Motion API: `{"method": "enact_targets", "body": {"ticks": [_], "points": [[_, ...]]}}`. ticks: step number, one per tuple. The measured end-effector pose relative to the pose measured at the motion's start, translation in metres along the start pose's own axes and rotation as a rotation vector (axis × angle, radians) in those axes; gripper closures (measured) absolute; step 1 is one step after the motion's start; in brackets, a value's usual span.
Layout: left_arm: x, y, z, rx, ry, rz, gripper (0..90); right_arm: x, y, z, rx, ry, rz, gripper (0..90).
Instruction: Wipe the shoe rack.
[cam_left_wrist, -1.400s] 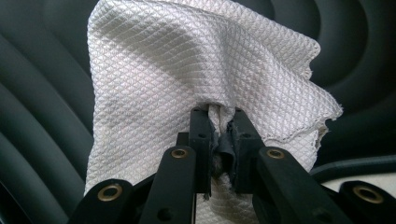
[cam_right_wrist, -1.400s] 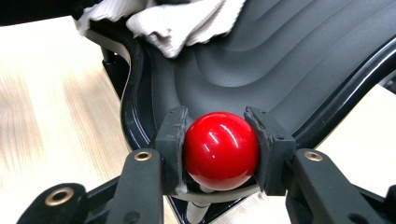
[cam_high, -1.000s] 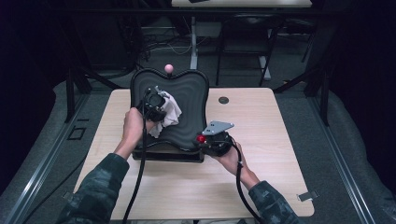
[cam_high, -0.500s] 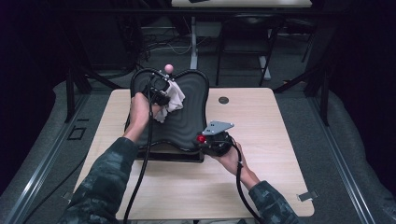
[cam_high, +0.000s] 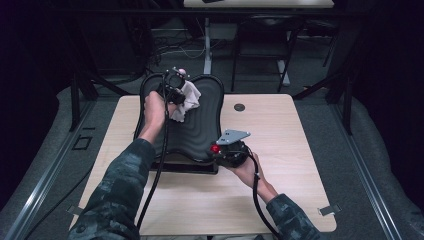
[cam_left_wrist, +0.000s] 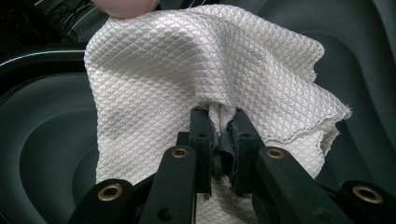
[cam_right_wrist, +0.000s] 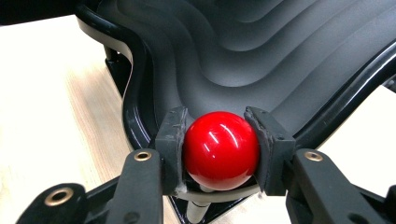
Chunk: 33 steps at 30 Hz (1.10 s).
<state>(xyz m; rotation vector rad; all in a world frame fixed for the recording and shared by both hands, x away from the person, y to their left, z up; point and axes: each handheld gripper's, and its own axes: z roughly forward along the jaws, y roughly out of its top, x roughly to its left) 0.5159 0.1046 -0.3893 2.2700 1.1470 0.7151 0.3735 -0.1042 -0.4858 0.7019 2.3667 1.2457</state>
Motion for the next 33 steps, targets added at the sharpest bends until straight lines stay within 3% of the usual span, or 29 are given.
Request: {"method": "enact_targets", "body": {"ticks": [3,5,12,15,20,23,26,33], "points": [[0.000,-0.001,0.000,0.005,0.004,0.004,82.7,0.000,0.000,-0.001,0.001,-0.002,-0.002,56.3],[0.001,-0.003,0.000,0.002,-0.002,-0.002,82.8,0.000,0.000,-0.003,-0.002,0.021,-0.002,54.0],[0.001,-0.008,-0.002,0.007,-0.009,-0.004,82.9,0.001,-0.003,-0.015,0.008,-0.027,-0.028,59.0],[-0.002,-0.012,-0.003,0.012,0.005,0.018,82.9,0.003,-0.005,-0.015,-0.007,-0.030,-0.031,59.7],[-0.005,-0.024,-0.007,0.016,-0.005,0.028,82.9,0.001,-0.008,-0.013,-0.029,-0.010,-0.036,60.0],[-0.005,-0.033,-0.009,0.026,-0.013,0.032,82.8,0.002,-0.007,-0.014,-0.012,-0.027,-0.036,60.1],[-0.007,-0.043,-0.011,0.028,-0.029,0.037,82.8,0.002,-0.008,-0.011,-0.035,-0.025,-0.034,60.1],[-0.022,-0.064,-0.017,0.032,-0.063,0.065,82.7,0.002,-0.008,-0.011,-0.028,-0.032,-0.035,60.2]]}}
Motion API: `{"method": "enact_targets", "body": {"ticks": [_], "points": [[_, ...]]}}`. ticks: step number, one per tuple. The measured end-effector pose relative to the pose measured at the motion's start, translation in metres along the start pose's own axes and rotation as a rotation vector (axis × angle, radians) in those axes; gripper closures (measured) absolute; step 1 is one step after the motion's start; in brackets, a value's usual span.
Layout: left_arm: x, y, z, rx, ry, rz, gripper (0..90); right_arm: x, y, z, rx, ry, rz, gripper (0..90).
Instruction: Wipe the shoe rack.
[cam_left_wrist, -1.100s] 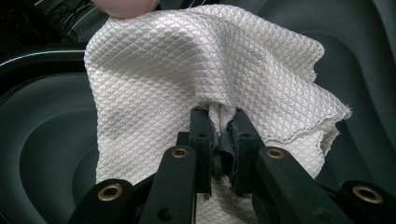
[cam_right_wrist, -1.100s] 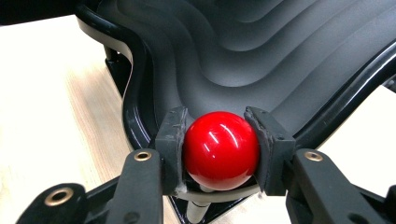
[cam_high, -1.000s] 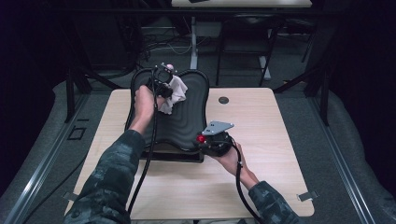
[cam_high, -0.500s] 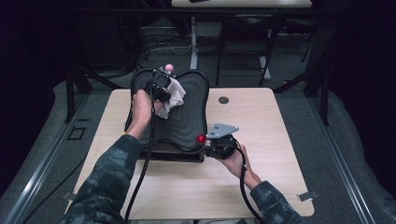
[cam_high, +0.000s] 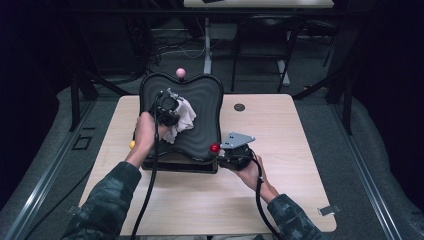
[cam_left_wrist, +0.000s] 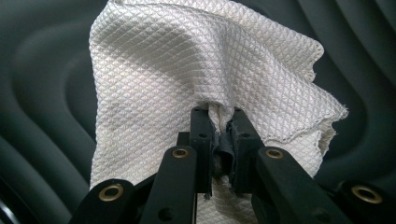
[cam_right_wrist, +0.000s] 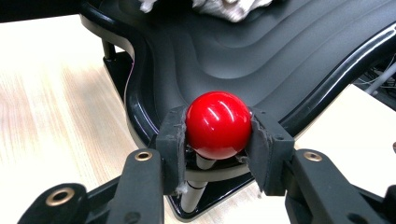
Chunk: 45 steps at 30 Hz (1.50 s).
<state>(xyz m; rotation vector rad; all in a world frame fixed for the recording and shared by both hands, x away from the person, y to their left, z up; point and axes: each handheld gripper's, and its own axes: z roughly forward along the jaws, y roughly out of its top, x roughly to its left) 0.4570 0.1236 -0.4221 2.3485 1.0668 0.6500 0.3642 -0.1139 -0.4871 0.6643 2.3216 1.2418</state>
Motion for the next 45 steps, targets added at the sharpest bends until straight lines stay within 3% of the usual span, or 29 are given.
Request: {"method": "enact_targets", "body": {"ticks": [16,25,33,38,45], "points": [[-0.036,-0.027,-0.004,0.013,-0.075,0.064,82.5,0.000,0.000,0.000,0.000,0.002,-0.001,60.1],[-0.050,-0.038,-0.006,0.023,-0.092,0.094,82.6,0.000,0.000,0.000,0.000,-0.001,-0.001,60.1],[-0.048,-0.034,-0.006,0.007,-0.086,0.090,82.5,0.000,0.000,0.000,0.001,-0.002,-0.002,60.1],[-0.042,-0.022,-0.002,-0.009,-0.089,0.067,82.5,0.000,0.000,0.000,0.000,-0.001,-0.002,60.1],[-0.034,-0.005,0.001,-0.024,-0.056,0.057,82.4,0.000,0.000,0.000,0.004,-0.001,-0.006,60.1]]}}
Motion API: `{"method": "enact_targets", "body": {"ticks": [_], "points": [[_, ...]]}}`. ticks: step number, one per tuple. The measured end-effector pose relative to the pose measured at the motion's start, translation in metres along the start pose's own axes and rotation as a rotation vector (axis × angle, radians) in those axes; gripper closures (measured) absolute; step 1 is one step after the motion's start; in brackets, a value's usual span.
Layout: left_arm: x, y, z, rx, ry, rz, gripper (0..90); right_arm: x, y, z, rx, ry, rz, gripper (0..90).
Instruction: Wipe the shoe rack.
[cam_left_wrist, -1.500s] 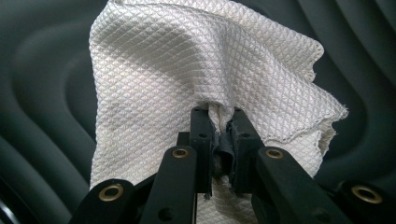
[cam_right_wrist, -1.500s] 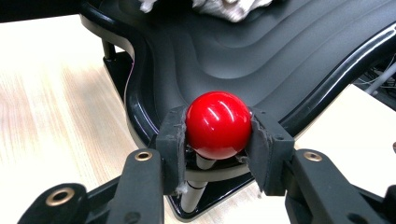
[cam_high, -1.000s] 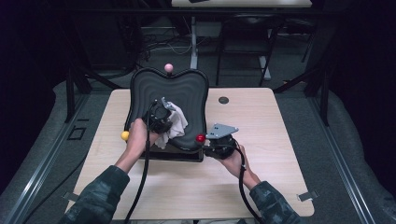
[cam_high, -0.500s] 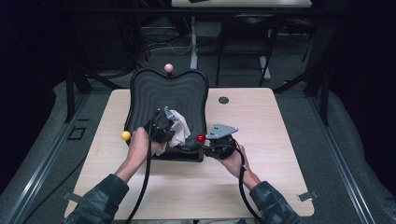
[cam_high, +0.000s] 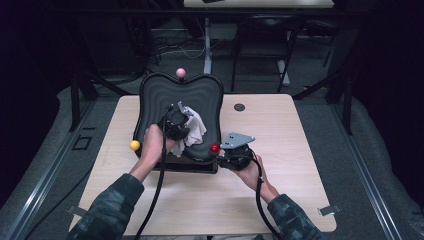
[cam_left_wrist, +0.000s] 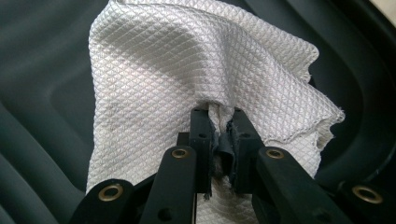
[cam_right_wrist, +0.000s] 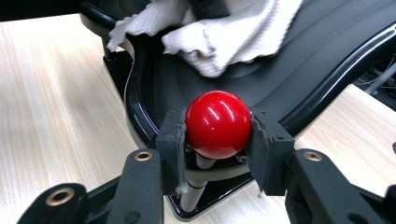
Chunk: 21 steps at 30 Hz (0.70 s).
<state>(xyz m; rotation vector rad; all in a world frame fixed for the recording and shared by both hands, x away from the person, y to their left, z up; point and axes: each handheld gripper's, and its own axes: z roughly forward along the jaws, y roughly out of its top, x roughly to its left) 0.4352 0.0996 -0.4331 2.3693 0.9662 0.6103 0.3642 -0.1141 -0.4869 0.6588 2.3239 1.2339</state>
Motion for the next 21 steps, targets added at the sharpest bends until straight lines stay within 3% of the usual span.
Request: {"method": "enact_targets", "body": {"ticks": [4,21], "points": [[0.007,0.009,0.003,-0.014,0.000,-0.025,82.4,0.000,0.000,0.000,-0.001,0.002,0.001,60.1],[0.029,0.054,0.013,-0.013,0.056,-0.048,82.2,0.000,0.000,0.000,-0.002,0.001,-0.003,60.1]]}}
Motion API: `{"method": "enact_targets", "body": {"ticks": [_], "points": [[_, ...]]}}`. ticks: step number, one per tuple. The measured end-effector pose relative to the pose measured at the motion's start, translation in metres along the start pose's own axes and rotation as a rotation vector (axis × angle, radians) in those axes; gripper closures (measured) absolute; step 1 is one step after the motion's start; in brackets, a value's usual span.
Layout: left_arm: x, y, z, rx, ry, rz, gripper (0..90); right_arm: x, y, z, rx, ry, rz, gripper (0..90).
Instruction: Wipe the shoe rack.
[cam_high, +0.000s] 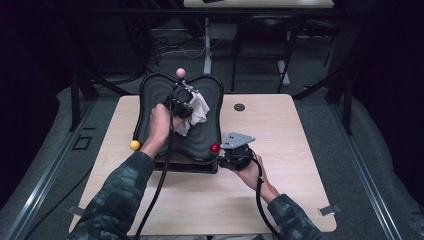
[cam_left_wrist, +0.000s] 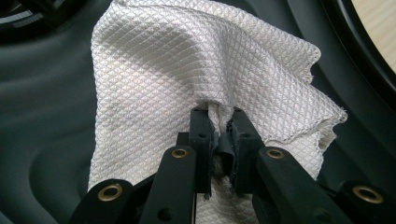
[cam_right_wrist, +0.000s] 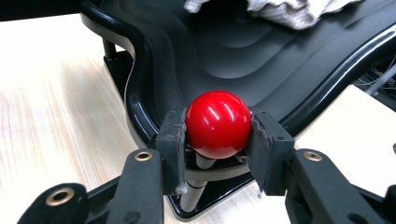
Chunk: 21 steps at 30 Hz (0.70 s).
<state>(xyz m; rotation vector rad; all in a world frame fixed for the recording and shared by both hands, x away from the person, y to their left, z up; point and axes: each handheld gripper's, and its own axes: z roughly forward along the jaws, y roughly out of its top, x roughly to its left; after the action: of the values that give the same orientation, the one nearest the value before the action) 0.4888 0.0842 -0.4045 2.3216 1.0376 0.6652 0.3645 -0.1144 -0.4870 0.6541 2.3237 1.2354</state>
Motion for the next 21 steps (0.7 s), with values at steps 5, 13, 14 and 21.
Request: {"method": "enact_targets", "body": {"ticks": [5,13,14,21], "points": [[0.006,0.015,0.004,0.000,0.010,-0.019,82.0,0.000,0.000,0.000,0.001,0.000,0.000,60.1],[0.015,0.039,0.010,-0.011,0.033,-0.044,81.9,0.000,0.000,0.000,0.000,-0.001,-0.001,60.1],[0.015,0.041,0.010,-0.014,0.039,-0.048,81.8,0.000,0.000,0.000,0.000,0.000,-0.002,60.1],[0.020,0.056,0.015,-0.027,0.040,-0.070,81.5,0.000,0.000,0.000,-0.001,0.001,-0.002,60.1]]}}
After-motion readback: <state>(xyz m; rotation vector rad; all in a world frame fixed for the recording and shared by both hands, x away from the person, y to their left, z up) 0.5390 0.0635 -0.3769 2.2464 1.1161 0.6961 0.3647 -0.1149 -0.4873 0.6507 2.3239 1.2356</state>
